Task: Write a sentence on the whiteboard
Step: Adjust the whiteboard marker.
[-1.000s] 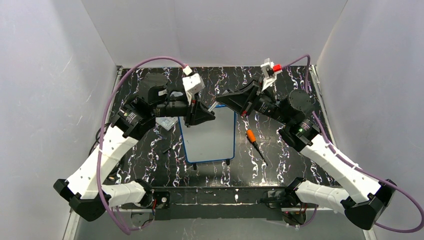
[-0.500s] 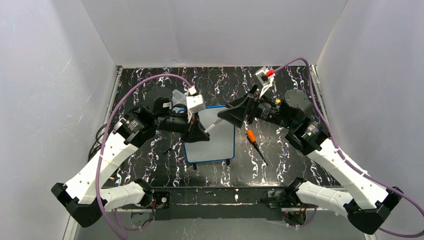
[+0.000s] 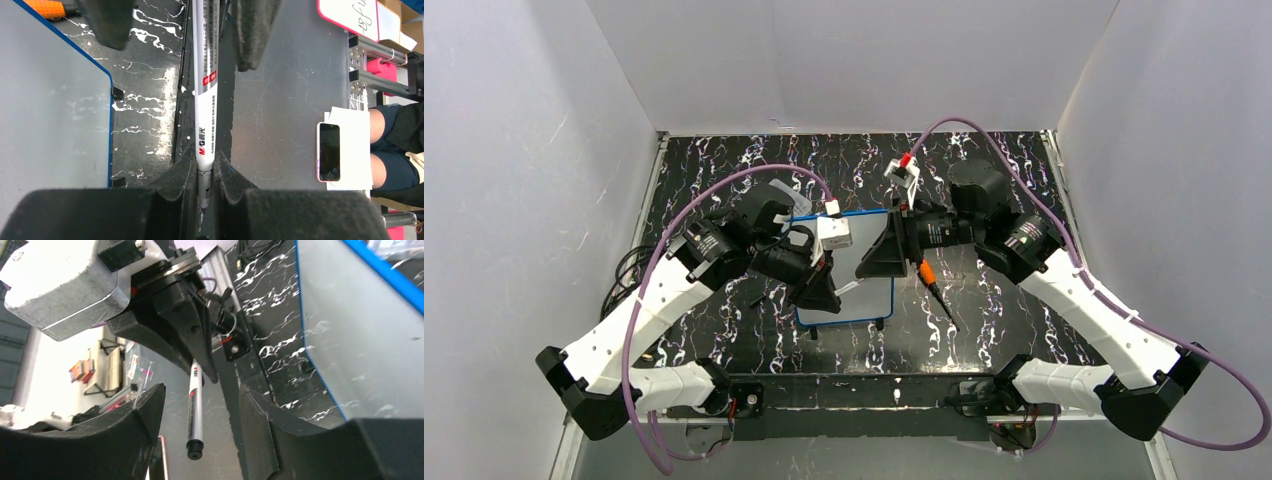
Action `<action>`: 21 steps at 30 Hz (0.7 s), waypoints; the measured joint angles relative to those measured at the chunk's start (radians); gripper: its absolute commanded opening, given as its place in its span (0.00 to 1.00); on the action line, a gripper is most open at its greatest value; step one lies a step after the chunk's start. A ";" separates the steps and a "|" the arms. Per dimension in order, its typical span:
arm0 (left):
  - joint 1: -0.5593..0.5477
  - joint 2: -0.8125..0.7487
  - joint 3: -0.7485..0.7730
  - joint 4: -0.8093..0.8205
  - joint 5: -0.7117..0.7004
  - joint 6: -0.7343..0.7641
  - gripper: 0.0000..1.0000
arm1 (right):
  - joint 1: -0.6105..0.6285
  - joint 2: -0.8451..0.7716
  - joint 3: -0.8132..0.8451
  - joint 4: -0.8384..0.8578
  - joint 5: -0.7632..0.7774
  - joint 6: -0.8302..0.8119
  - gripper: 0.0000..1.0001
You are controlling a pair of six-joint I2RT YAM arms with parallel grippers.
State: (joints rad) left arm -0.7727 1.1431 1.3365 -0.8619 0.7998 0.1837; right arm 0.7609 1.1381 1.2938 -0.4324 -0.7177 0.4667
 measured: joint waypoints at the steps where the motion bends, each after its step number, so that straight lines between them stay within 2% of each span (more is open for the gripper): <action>1: -0.003 0.004 0.000 -0.009 -0.004 0.002 0.00 | 0.002 0.002 -0.002 -0.012 -0.016 0.000 0.60; 12: -0.045 0.052 0.008 -0.053 -0.035 0.018 0.00 | 0.061 0.019 -0.066 -0.039 -0.077 0.000 0.45; 16: -0.055 0.067 0.010 -0.060 -0.040 0.024 0.00 | 0.065 0.022 -0.069 -0.038 -0.077 -0.003 0.33; 21: -0.062 0.067 0.020 -0.063 -0.057 0.026 0.00 | 0.066 0.023 -0.085 -0.036 -0.082 -0.002 0.33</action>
State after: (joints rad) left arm -0.8349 1.2102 1.3567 -0.9249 0.7429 0.2096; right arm 0.8272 1.1606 1.2083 -0.4686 -0.7994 0.4652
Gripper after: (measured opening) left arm 0.086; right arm 0.328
